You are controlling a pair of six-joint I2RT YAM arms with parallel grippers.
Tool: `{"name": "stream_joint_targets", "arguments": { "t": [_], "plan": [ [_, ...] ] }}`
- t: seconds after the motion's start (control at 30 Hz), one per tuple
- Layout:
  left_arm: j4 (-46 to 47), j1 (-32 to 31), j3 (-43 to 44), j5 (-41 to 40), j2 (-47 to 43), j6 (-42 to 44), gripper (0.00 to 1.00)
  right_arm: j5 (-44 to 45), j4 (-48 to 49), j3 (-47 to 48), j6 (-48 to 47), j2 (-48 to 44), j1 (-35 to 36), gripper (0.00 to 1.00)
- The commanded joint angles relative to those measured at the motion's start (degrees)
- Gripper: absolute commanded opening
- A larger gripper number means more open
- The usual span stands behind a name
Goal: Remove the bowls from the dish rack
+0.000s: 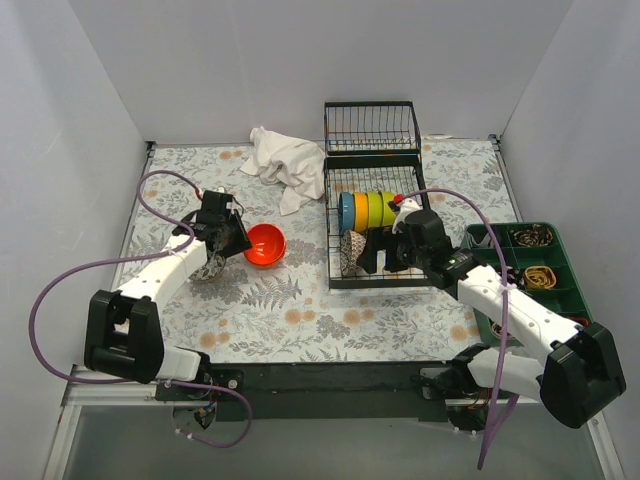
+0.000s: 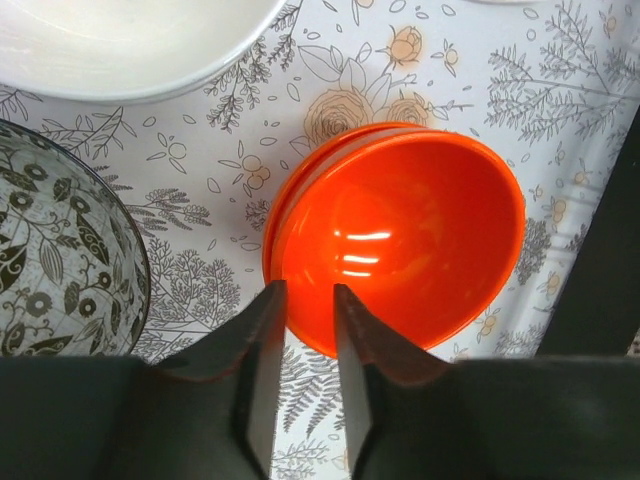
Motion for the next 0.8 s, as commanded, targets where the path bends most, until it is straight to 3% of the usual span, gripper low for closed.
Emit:
{"name": "stream_joint_targets", "arguments": {
  "t": [0.0, 0.23, 0.47, 0.6, 0.77],
  "plan": [
    [-1.8, 0.3, 1.6, 1.5, -5.8, 0.3, 0.35, 4.4, 2.9, 2.9, -0.2, 2.2, 1.4, 0.98],
    [-3.6, 0.2, 1.1, 4.2, -16.6, 0.3, 0.71, 11.7, 2.8, 6.2, 3.0, 7.4, 4.5, 0.99],
    [-6.5, 0.2, -0.1, 4.6, -24.7, -0.5, 0.93, 12.7, 4.5, 7.6, 5.0, 12.6, 5.1, 0.98],
    [-7.1, 0.2, -1.5, 5.9, -26.6, -0.8, 0.98, 13.2, 5.4, 8.1, 5.5, 14.8, 5.1, 0.99],
    [-6.9, 0.2, -2.4, 7.9, -27.6, -0.5, 0.98, 12.4, 6.2, 8.5, 5.5, 17.4, 5.1, 0.97]
  ]
}}
